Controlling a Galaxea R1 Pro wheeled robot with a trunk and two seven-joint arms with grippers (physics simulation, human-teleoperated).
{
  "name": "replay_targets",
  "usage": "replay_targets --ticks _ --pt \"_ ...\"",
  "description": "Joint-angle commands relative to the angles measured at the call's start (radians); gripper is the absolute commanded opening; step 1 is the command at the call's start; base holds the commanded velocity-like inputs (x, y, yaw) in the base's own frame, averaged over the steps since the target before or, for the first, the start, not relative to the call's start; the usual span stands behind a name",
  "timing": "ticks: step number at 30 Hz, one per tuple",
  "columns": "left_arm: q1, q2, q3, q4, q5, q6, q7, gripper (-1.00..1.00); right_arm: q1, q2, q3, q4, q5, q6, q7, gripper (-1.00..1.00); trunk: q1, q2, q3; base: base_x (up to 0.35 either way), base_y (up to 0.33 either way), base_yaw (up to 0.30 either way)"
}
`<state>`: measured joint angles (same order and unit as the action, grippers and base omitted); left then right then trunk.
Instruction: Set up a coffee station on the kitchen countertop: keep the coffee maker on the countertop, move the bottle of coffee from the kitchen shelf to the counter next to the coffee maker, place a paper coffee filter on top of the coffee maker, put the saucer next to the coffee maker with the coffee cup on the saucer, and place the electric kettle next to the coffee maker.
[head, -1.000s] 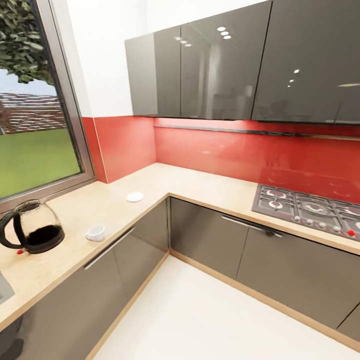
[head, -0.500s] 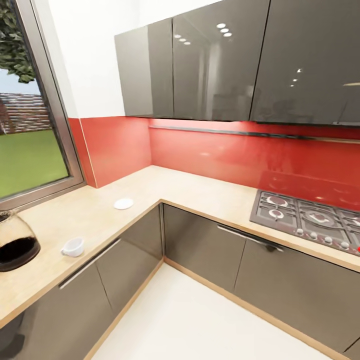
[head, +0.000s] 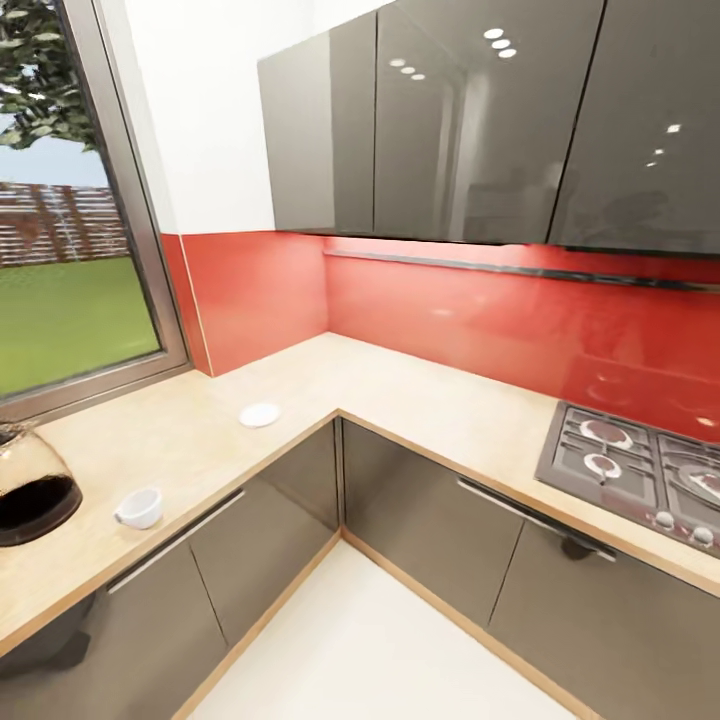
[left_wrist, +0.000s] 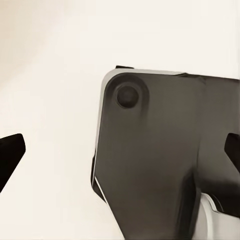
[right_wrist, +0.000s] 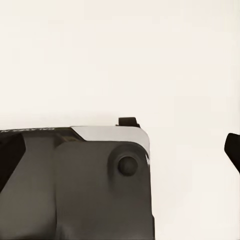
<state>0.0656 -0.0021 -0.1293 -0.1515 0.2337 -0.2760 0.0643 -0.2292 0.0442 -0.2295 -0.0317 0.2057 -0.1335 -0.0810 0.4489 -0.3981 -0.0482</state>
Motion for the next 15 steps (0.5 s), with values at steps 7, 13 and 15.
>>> replay_targets --ticks 7,13,15 --pt "0.000 0.001 -0.008 -0.002 0.007 -0.003 0.006 1.00 -0.001 0.000 -0.008 0.001 0.011 -0.003 -0.003 1.00 0.001 -0.002 -0.006 0.285 -0.208 0.244" --pt "0.000 0.001 -0.006 -0.002 0.007 -0.005 0.006 1.00 -0.001 0.000 -0.008 0.001 0.012 -0.003 -0.003 1.00 0.001 -0.002 -0.010 0.280 -0.210 0.244" --pt "0.000 0.000 -0.006 -0.002 0.007 -0.005 0.006 1.00 -0.001 0.000 -0.008 0.001 0.012 -0.003 -0.003 1.00 0.001 -0.002 -0.011 0.221 -0.223 0.244"
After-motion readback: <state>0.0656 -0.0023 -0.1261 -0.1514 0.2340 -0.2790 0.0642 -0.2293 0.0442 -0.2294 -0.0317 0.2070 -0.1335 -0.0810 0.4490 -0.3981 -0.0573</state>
